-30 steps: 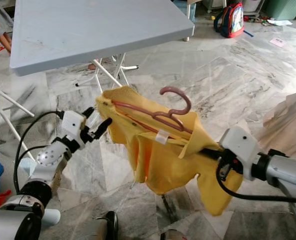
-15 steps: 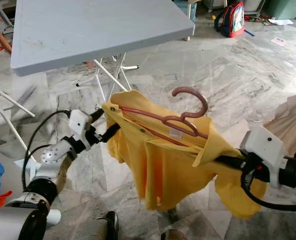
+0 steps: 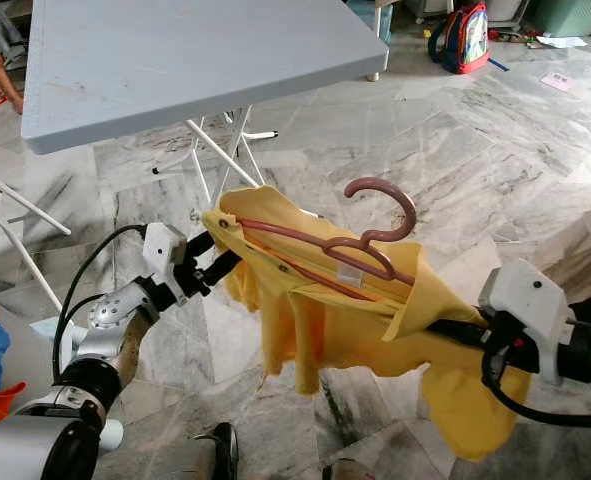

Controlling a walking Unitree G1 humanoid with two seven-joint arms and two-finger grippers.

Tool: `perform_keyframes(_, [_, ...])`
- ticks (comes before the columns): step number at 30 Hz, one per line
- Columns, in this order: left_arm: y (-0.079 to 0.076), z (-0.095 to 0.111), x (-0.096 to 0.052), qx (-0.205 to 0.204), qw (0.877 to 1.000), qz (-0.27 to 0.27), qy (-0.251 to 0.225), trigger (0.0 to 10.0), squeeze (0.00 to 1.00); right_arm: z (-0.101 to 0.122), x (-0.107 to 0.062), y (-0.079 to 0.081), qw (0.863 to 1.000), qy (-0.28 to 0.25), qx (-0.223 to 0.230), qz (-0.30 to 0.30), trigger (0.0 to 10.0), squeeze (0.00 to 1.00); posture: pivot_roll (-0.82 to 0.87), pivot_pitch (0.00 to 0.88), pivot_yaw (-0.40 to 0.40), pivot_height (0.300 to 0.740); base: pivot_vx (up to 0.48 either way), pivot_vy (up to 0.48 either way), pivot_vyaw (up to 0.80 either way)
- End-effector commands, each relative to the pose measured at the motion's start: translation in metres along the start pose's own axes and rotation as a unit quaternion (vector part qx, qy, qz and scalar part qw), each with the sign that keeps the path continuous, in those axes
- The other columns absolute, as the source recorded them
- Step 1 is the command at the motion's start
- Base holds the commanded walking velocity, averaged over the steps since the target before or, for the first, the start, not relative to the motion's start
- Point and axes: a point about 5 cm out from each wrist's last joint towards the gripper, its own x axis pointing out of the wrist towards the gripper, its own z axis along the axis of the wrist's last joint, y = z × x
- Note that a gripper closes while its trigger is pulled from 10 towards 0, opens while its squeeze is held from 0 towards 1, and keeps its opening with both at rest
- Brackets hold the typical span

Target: Hang hanger

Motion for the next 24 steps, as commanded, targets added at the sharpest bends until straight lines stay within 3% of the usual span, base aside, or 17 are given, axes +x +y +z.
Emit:
perform_keyframes(1, [0.0056, -0.0015, -0.0044, -0.003, 1.000, 0.016, 0.007, 0.0, 0.00, 0.0122, -0.0061, 0.0006, 1.000, -0.017, -0.020, 0.009, 10.0, 0.00, -0.21, 0.206, 0.060, 0.740, 0.000, 0.000, 0.00])
perform_keyframes(24, [0.0051, -0.0043, -0.0043, -0.019, 1.000, 0.024, 0.009, 0.0, 0.00, 0.0114, -0.0079, 0.0042, 1.000, -0.015, -0.010, 0.023, 10.0, 0.00, -0.22, 0.200, 0.059, 0.740, 0.000, 0.000, 0.00])
